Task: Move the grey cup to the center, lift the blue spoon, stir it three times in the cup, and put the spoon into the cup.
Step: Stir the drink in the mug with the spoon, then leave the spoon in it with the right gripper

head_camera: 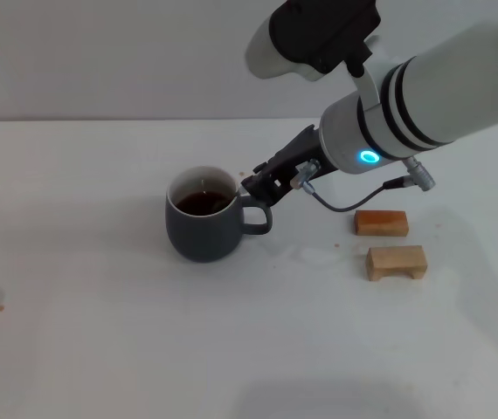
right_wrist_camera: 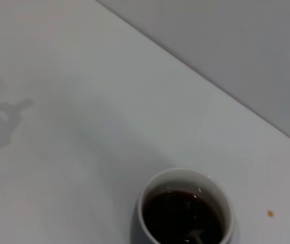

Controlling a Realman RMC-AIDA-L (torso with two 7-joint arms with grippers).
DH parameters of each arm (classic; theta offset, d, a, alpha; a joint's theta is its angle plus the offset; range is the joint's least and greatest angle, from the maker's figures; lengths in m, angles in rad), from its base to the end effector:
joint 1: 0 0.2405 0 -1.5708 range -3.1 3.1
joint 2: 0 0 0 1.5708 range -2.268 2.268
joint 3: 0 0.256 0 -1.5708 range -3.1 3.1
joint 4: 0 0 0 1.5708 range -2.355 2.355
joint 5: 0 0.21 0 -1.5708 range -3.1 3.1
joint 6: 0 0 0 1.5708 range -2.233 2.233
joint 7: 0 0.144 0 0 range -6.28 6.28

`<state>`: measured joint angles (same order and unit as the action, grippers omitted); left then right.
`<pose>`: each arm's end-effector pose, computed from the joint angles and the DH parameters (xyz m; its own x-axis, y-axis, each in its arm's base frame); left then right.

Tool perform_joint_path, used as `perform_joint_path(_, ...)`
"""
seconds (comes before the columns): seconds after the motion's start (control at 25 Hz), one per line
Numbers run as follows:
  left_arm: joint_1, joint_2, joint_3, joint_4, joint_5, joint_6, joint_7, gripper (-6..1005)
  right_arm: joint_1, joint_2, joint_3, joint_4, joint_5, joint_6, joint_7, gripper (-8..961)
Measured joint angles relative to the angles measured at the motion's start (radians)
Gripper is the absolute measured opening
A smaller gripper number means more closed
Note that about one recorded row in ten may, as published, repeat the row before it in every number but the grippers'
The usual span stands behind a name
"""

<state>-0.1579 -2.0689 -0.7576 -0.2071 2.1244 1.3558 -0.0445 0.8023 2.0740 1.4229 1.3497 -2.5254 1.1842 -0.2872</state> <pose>-0.3835 0.2339 0.0074 0.7412 -0.0565 0.6689 0.6711 0.0886 -0.7361 0.0605 0.3792 -0.0591 0.8946 -0.4464 0.0222 -0.3862 -0.7970 -0.4643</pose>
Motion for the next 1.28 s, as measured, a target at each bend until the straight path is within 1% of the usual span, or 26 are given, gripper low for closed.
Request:
perform_joint_path(0.12, 0.0, -0.001, 0.003, 0.0, 0.0, -0.001, 0.0, -2, -0.008, 0.002, -0.013, 0.027, 0.008, 0.011, 0.004, 161)
perform_joint_path(0.24, 0.0, -0.002, 0.005, 0.0, 0.0, 0.0, 0.0, -2, -0.009, 0.003, -0.021, 0.027, 0.017, 0.005, 0.004, 161)
perform_joint_path(0.6, 0.003, -0.001, 0.0, -0.002, 0.0, 0.008, 0.0, -2, 0.011, 0.003, -0.058, 0.0, 0.043, -0.076, -0.002, 160)
perform_joint_path(0.96, 0.003, 0.0, 0.0, -0.003, 0.0, 0.009, -0.001, -2, 0.014, 0.003, -0.049, -0.056, 0.042, -0.141, -0.027, 161)
perform_joint_path(1.28, 0.002, 0.0, 0.002, -0.003, 0.0, 0.009, -0.001, -2, 0.006, 0.0, -0.046, -0.059, 0.013, -0.138, -0.028, 160)
